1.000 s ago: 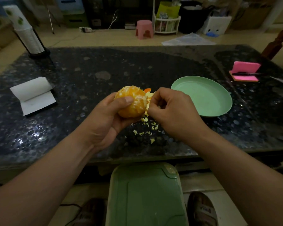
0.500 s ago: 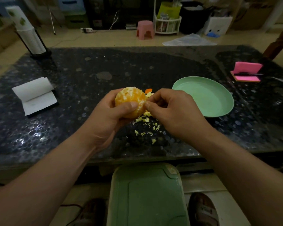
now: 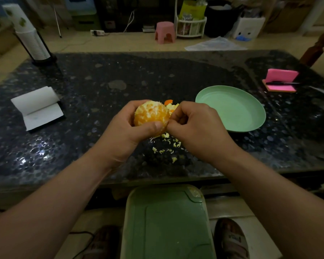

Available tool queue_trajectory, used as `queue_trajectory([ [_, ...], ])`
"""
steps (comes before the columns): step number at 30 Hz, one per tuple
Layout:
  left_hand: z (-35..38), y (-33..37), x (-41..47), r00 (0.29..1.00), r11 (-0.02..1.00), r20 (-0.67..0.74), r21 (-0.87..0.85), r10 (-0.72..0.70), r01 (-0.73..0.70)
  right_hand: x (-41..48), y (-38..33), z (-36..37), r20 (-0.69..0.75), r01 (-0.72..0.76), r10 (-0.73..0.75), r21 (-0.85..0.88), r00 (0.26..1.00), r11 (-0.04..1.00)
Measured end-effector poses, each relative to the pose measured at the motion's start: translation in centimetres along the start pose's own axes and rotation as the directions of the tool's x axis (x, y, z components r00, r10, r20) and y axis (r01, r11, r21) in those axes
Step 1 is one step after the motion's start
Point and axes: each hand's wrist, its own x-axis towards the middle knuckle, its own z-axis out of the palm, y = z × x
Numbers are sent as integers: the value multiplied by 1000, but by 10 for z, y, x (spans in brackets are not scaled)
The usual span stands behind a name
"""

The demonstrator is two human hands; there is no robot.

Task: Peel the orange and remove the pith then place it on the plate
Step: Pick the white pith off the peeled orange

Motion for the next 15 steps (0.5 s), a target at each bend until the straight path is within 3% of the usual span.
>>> queue_trajectory([
  [8, 1, 1, -2, 999, 999, 21, -43, -26, 27, 1, -1, -3, 66, -109, 100, 143, 993, 984],
  [15, 0, 5, 0, 985, 946, 73, -272, -160, 174, 5, -4, -13, 190, -206, 142, 376, 971, 903],
])
